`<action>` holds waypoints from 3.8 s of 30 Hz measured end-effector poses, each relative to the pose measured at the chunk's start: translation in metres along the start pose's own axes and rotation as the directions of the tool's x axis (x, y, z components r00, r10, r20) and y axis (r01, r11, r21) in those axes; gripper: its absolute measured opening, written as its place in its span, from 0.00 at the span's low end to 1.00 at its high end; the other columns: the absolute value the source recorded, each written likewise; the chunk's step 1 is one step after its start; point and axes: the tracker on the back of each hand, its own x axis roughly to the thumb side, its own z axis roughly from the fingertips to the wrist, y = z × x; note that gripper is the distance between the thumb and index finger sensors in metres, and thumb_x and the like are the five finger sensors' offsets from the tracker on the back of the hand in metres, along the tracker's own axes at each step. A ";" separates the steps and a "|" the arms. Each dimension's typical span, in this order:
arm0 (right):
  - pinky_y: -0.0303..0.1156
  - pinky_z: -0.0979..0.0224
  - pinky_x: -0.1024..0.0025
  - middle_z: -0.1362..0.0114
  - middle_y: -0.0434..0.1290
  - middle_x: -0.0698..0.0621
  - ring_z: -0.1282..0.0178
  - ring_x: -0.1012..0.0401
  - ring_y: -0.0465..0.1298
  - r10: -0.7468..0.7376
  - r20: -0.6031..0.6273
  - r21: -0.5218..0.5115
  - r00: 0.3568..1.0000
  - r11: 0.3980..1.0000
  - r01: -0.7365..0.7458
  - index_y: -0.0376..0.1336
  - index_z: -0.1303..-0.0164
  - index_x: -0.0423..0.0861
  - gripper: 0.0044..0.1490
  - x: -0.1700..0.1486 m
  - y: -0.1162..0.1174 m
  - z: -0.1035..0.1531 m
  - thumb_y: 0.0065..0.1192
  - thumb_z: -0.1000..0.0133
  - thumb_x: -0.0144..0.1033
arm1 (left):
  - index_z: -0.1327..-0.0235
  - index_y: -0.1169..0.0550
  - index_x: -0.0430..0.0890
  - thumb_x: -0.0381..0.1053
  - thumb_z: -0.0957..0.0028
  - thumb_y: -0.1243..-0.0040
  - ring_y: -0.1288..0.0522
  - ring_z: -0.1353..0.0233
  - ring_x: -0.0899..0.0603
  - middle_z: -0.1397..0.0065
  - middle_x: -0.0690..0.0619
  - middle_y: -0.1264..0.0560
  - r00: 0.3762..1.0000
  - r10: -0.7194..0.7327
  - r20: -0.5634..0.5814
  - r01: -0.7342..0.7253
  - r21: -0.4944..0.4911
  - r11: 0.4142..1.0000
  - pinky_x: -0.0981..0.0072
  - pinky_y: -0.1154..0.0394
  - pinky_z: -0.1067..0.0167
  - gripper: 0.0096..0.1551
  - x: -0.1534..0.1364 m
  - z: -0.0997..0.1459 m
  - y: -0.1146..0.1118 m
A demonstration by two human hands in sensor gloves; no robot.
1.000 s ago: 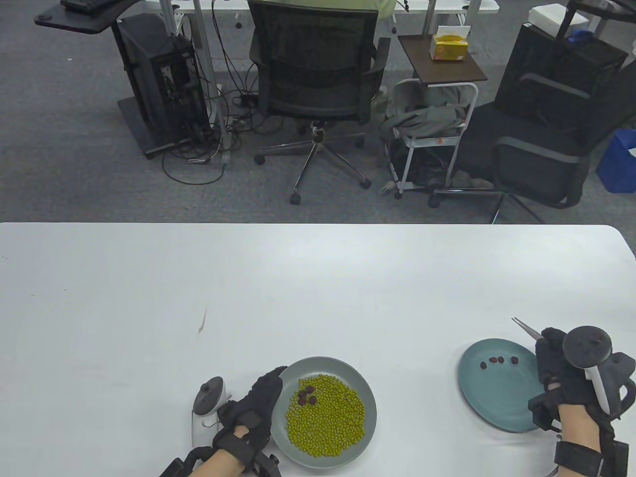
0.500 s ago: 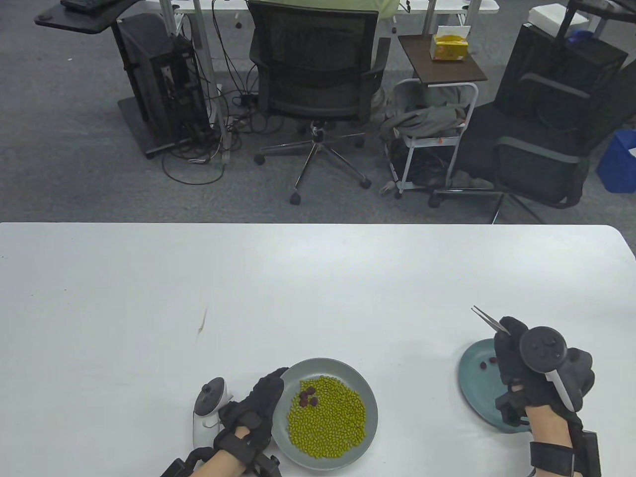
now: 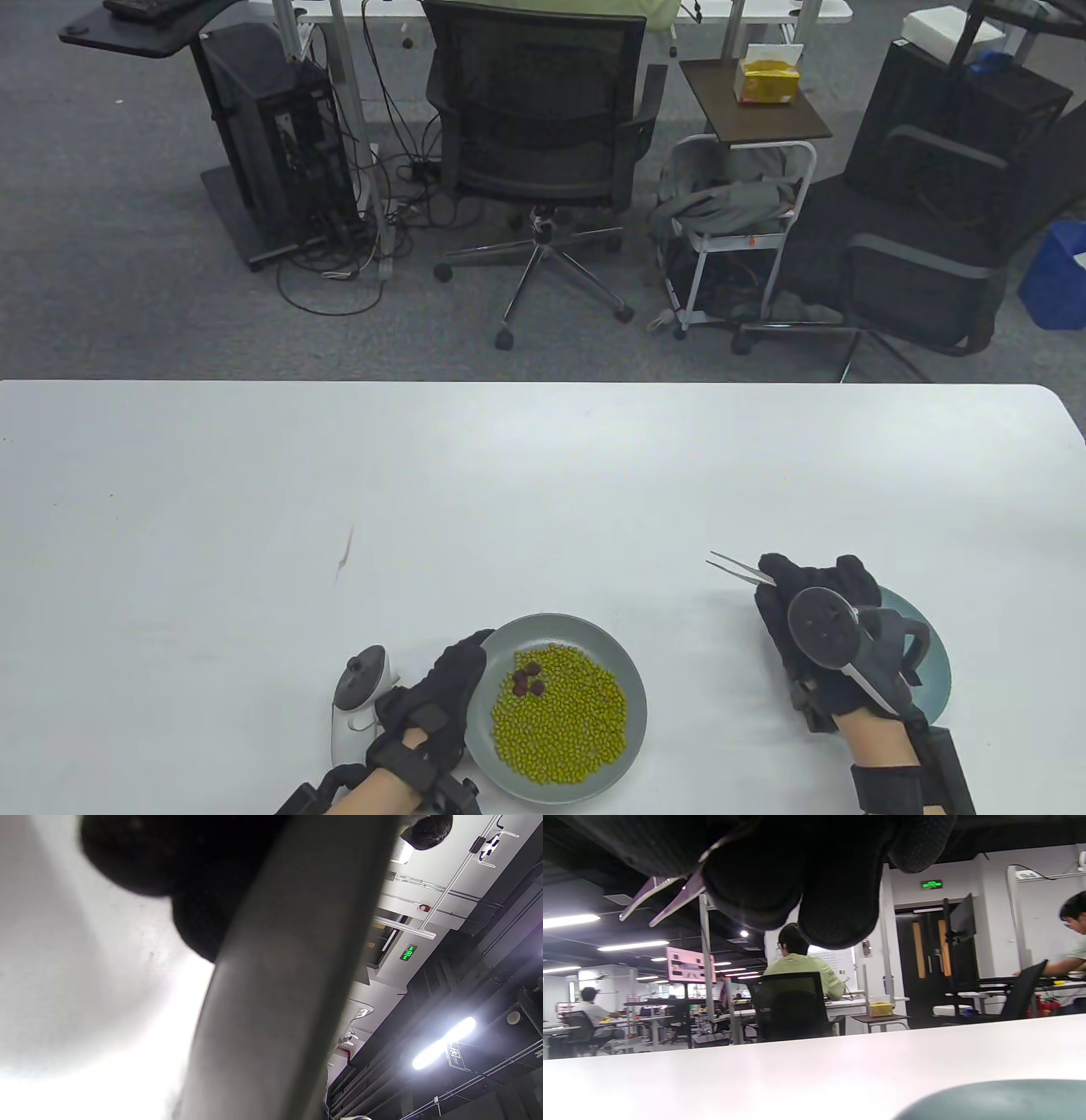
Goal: Pick cranberries with tweezers into plate
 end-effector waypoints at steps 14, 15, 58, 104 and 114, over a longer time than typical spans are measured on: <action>0.52 0.17 0.53 0.49 0.77 0.66 0.38 0.63 0.76 0.018 0.362 -0.068 0.932 0.998 0.007 0.65 0.42 0.64 0.31 0.102 -0.002 0.034 0.56 0.57 0.59 | 0.28 0.43 0.49 0.63 0.44 0.54 0.13 0.60 0.42 0.34 0.48 0.29 1.000 0.008 -0.007 -0.008 -0.002 1.000 0.63 0.16 0.69 0.35 0.000 -0.001 -0.002; 0.52 0.17 0.53 0.49 0.77 0.66 0.38 0.63 0.76 0.027 0.385 -0.079 0.922 0.997 0.004 0.65 0.42 0.64 0.31 0.109 -0.003 0.038 0.56 0.57 0.59 | 0.28 0.43 0.49 0.63 0.44 0.54 0.13 0.60 0.42 0.34 0.48 0.29 1.000 0.005 -0.007 -0.005 -0.002 1.000 0.63 0.16 0.69 0.35 0.000 -0.002 -0.002; 0.53 0.17 0.53 0.53 0.78 0.66 0.41 0.64 0.77 0.036 0.534 -0.091 0.845 0.996 0.015 0.69 0.46 0.62 0.29 0.134 -0.004 0.055 0.58 0.58 0.58 | 0.28 0.43 0.49 0.63 0.44 0.54 0.13 0.60 0.42 0.34 0.48 0.29 1.000 -0.006 0.007 0.006 0.000 1.000 0.63 0.16 0.69 0.35 -0.001 -0.002 -0.002; 0.63 0.23 0.54 0.63 0.83 0.68 0.51 0.65 0.83 0.235 -0.331 0.589 0.914 0.808 0.005 0.76 0.55 0.60 0.31 -0.147 0.010 -0.001 0.64 0.64 0.63 | 0.28 0.43 0.49 0.63 0.44 0.54 0.13 0.60 0.42 0.34 0.48 0.29 0.998 -0.054 0.044 0.054 0.006 0.999 0.63 0.16 0.69 0.35 0.002 -0.001 0.004; 0.58 0.20 0.51 0.57 0.81 0.64 0.44 0.61 0.80 -0.072 -0.417 0.190 0.906 0.968 0.165 0.72 0.49 0.58 0.31 -0.129 -0.020 -0.006 0.62 0.59 0.60 | 0.28 0.43 0.49 0.63 0.44 0.54 0.13 0.61 0.42 0.34 0.48 0.29 0.999 -0.030 0.029 0.030 -0.001 1.000 0.63 0.16 0.69 0.35 0.000 -0.001 0.002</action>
